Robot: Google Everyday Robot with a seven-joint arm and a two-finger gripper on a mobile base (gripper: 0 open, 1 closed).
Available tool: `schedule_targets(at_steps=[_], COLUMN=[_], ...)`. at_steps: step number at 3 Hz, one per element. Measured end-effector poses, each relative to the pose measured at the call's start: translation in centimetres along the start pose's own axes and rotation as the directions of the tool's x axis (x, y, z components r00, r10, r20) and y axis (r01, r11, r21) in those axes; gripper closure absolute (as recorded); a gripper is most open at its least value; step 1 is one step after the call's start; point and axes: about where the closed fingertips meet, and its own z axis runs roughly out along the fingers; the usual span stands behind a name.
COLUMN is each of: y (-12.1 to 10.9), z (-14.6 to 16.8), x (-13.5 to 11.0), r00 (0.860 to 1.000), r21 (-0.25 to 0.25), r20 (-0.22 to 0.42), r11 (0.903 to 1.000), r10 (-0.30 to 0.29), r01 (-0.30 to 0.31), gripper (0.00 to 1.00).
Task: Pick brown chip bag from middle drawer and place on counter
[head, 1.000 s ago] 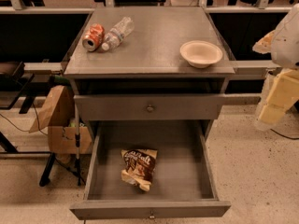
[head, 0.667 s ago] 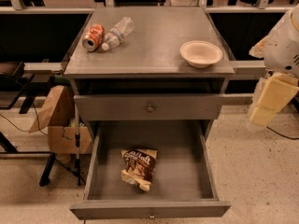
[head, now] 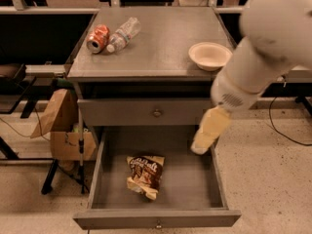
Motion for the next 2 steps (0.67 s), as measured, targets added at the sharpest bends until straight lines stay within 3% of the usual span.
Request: schedule_targets(at_steps=[1, 2], y=[1.9, 1.7], z=[7.6, 10.1], x=[-2.8, -4.3], r00=[0.993, 0.971], r21=[-0.063, -0.055], r20=[0.017, 0.069], r11=[0.9912, 0.9725], r10=[0.118, 0.230], r01=[-0.116, -0.227], gripper=[0.00, 0.00])
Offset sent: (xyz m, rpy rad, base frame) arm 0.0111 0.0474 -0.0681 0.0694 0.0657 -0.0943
